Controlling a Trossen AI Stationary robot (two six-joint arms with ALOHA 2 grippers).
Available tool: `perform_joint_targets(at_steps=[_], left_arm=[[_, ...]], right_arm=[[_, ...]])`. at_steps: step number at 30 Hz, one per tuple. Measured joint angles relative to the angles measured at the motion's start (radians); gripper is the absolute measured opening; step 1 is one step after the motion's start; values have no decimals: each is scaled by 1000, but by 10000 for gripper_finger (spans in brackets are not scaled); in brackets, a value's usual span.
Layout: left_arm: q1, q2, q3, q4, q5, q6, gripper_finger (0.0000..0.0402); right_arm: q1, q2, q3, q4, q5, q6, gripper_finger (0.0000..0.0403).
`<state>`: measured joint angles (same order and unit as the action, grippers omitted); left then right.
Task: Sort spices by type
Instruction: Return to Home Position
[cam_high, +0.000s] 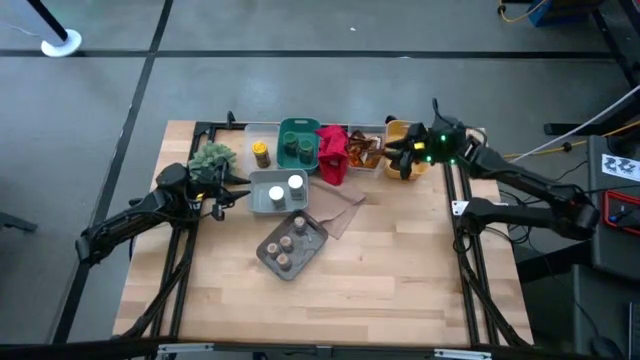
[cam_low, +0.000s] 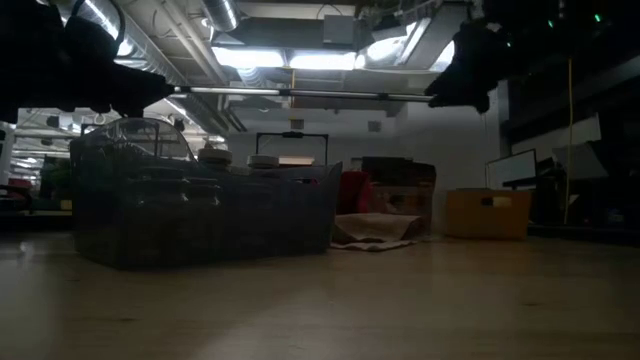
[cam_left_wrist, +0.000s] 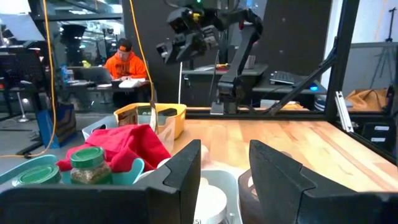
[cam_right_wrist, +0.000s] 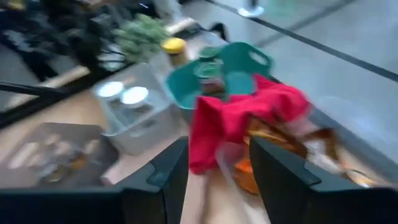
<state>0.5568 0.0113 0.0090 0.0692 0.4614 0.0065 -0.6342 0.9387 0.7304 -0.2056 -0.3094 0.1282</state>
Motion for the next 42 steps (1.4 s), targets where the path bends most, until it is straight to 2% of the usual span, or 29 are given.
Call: perform_joint_targets(at_steps=[2,5,15,19,30,37,42], left_arm=[[-1,4,0,0,0,-7,127],[-11,18,0,-1,0,-16,127],[-34,98,0,-1,-4,-33,127],[-34,118,0,-1,-5,-35,127],[-34,129,0,-1,-5,-71,127],[-34,129,0,-1,-9,-108,127],[-34,129,0,-2,-9,-123,127]], right_arm=[[1,-9,-72,90,-47,12,170],[15,-8,-158,184,-57,31,170],[208,-7,-417,539,103,77,170],[238,-7,-473,555,149,81,170],[235,-11,-573,589,153,104,170],[235,-88,-677,673,153,106,170],[235,-169,-718,662,152,107,170]])
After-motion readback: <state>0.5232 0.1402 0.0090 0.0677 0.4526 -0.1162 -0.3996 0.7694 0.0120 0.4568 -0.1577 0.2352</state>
